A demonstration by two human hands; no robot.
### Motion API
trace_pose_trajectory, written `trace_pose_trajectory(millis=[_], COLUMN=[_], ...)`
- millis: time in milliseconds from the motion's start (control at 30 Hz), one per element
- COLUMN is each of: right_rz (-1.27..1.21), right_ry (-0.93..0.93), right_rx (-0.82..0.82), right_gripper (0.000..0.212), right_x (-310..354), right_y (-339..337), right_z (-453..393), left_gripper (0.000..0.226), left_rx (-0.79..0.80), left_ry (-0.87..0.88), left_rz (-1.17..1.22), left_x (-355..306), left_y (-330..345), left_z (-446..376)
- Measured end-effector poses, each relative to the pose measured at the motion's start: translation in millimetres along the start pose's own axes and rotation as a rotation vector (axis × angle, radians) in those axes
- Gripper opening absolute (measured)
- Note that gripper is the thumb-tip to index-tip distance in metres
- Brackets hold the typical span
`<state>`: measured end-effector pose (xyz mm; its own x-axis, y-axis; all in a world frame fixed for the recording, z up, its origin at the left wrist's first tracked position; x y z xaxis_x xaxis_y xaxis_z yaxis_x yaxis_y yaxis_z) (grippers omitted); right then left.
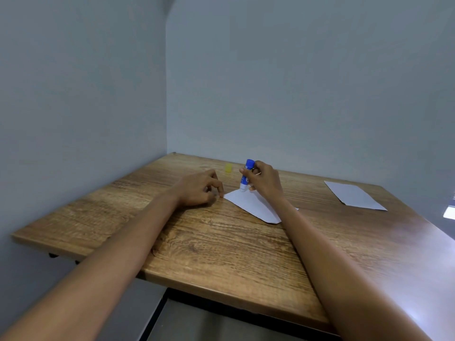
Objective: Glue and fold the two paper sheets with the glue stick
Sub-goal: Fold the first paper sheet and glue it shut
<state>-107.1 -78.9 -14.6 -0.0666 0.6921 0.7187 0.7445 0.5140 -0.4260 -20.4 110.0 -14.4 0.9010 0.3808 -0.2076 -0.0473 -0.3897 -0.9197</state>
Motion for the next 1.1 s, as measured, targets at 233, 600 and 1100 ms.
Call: trace_pose_trajectory(millis=[233,600,1100], right_rz=[0.084,0.04,-0.131], right_ry=[-0.004,0.018,0.173], right_rx=[-0.058,-0.126,-0.196], right_gripper=[0.025,0.026,0.029], right_x=[-8,-8,-11], right_y=[-5,-9,-18], right_z=[-3,-2,-1], left_gripper=[0.028,0.028,0.027], left_rx=[0.003,0.007,-0.071], left_ry=[0.002,0.011,0.041], left_rz=[-0.003,0.013,0.067], left_x=[-1,-1,-16], left_y=[0,-1,-3], left_z=[0,1,1])
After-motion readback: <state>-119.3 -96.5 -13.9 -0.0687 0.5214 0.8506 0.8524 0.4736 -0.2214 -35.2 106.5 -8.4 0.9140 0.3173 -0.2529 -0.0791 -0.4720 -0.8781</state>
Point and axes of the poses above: each hand's wrist, its own z-axis away from the middle knuckle, its own y-axis out of the palm, x = y × z, the point moved 1 cm from there along -z, towards the middle knuckle, and after that the axes turned 4 degrees about -x, right-handed, at the moved point
